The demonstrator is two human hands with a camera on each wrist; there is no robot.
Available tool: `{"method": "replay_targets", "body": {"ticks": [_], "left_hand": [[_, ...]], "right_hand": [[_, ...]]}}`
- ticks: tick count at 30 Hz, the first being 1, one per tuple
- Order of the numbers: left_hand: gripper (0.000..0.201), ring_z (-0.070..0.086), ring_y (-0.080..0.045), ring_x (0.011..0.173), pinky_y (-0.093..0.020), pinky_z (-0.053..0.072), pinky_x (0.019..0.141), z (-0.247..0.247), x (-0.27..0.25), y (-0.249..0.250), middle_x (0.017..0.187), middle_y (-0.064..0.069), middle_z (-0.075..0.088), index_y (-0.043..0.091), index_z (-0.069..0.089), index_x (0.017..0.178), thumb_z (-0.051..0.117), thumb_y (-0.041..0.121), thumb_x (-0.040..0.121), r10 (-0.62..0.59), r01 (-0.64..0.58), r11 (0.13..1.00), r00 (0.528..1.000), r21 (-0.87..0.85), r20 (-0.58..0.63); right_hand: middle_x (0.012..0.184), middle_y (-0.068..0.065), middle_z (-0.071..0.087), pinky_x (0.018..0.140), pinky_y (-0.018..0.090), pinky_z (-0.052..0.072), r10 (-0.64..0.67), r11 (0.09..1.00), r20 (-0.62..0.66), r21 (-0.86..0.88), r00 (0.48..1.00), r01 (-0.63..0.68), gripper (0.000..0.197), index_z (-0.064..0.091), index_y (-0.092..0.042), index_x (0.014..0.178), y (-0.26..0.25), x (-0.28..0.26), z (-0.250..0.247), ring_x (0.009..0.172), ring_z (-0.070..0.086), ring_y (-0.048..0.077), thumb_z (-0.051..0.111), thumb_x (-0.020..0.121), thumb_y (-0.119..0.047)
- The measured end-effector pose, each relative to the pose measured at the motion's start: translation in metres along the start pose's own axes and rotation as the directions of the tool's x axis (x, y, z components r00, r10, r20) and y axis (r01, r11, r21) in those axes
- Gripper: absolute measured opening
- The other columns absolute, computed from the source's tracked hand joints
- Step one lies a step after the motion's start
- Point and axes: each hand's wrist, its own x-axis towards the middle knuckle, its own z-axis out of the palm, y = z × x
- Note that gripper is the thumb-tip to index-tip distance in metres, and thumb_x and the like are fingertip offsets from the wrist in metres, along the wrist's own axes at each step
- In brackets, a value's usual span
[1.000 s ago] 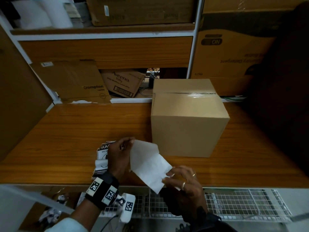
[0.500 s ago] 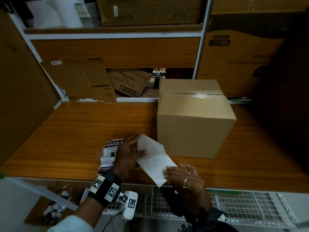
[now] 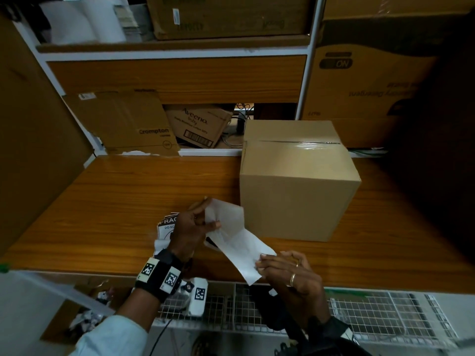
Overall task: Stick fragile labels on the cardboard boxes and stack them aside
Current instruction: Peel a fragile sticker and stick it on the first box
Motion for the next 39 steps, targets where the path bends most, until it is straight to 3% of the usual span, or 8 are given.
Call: {"method": "replay_targets", "body": {"ticks": [11, 17, 20, 24, 29, 32, 34, 39], "left_hand": [[0.071, 0.059, 0.016, 0.102, -0.012, 0.056, 0.077, -0.017, 0.019, -0.009, 0.150, 0.004, 0.040, 0.005, 0.046, 0.148, 0.072, -0.010, 0.084, 0.066, -0.060, 0.994, 0.995, 0.089, -0.070], [0.075, 0.045, -0.011, 0.133, -0.010, 0.051, 0.091, -0.071, 0.026, -0.015, 0.159, -0.005, 0.038, 0.012, 0.043, 0.151, 0.073, -0.008, 0.085, 0.093, -0.036, 0.960, 0.977, 0.279, -0.192], [0.080, 0.045, -0.019, 0.139, -0.039, 0.057, 0.098, -0.104, 0.020, -0.015, 0.162, 0.004, 0.031, 0.018, 0.043, 0.152, 0.074, -0.009, 0.083, 0.057, -0.032, 0.976, 0.992, 0.217, -0.109], [0.093, 0.043, -0.021, 0.141, -0.051, 0.055, 0.100, -0.150, 0.006, -0.027, 0.165, 0.008, 0.024, 0.023, 0.039, 0.154, 0.079, -0.009, 0.076, -0.005, 0.025, 0.982, 0.994, 0.186, -0.105], [0.096, 0.036, -0.013, 0.140, -0.024, 0.055, 0.095, -0.200, -0.001, -0.052, 0.162, 0.008, 0.025, 0.020, 0.039, 0.154, 0.076, -0.019, 0.074, -0.110, 0.128, 0.981, 0.986, 0.145, -0.127], [0.093, 0.032, -0.015, 0.143, -0.042, 0.046, 0.111, -0.226, -0.002, -0.069, 0.163, 0.007, 0.026, 0.027, 0.041, 0.152, 0.074, -0.018, 0.076, -0.214, 0.225, 0.964, 0.972, 0.138, -0.092], [0.094, 0.045, -0.025, 0.138, -0.051, 0.053, 0.102, -0.237, 0.000, -0.078, 0.160, 0.002, 0.035, 0.031, 0.040, 0.152, 0.076, -0.014, 0.077, -0.283, 0.291, 0.946, 0.956, 0.145, -0.076], [0.093, 0.053, -0.025, 0.126, -0.040, 0.058, 0.088, -0.252, 0.009, -0.096, 0.150, -0.006, 0.047, 0.029, 0.039, 0.152, 0.082, -0.005, 0.077, -0.235, 0.271, 0.881, 0.962, 0.388, -0.139]], "right_hand": [[0.122, -0.010, 0.074, 0.099, 0.050, 0.046, -0.079, 0.997, -0.013, 0.015, 0.997, 0.079, 0.020, 0.079, -0.017, 0.103, -0.010, 0.004, -0.002, 0.118, 0.069, 0.011, 0.082, 0.084, -0.011], [0.114, -0.013, 0.077, 0.100, 0.044, 0.045, 0.030, 0.995, -0.109, 0.101, 0.994, -0.019, 0.010, 0.080, -0.017, 0.096, -0.023, 0.012, -0.015, 0.112, 0.072, 0.015, 0.072, 0.092, -0.022], [0.112, -0.015, 0.076, 0.094, 0.044, 0.053, 0.125, 0.983, -0.128, 0.149, 0.984, -0.105, 0.010, 0.076, -0.018, 0.097, -0.020, 0.016, -0.012, 0.108, 0.072, 0.017, 0.069, 0.090, -0.019], [0.105, -0.015, 0.073, 0.076, 0.037, 0.058, 0.210, 0.967, -0.062, 0.162, 0.976, -0.198, 0.015, 0.073, -0.019, 0.099, -0.014, 0.026, 0.005, 0.097, 0.072, 0.014, 0.074, 0.092, -0.006], [0.105, -0.014, 0.072, 0.076, 0.029, 0.057, 0.285, 0.948, 0.023, 0.143, 0.958, -0.285, 0.030, 0.073, -0.025, 0.099, -0.019, 0.044, 0.029, 0.097, 0.070, 0.012, 0.071, 0.086, 0.002], [0.114, -0.008, 0.070, 0.084, 0.022, 0.056, 0.364, 0.895, 0.084, 0.243, 0.927, -0.374, 0.034, 0.080, -0.022, 0.097, -0.025, 0.053, 0.045, 0.110, 0.068, 0.013, 0.070, 0.086, 0.008], [0.115, -0.005, 0.070, 0.081, 0.021, 0.059, 0.427, 0.832, 0.135, 0.328, 0.894, -0.447, 0.040, 0.081, -0.025, 0.099, -0.032, 0.062, 0.055, 0.110, 0.068, 0.013, 0.068, 0.087, 0.012], [0.110, -0.001, 0.073, 0.081, 0.027, 0.061, 0.517, 0.765, 0.213, 0.318, 0.829, -0.559, 0.044, 0.080, -0.032, 0.104, -0.035, 0.074, 0.073, 0.103, 0.071, 0.018, 0.065, 0.090, 0.008]]}}
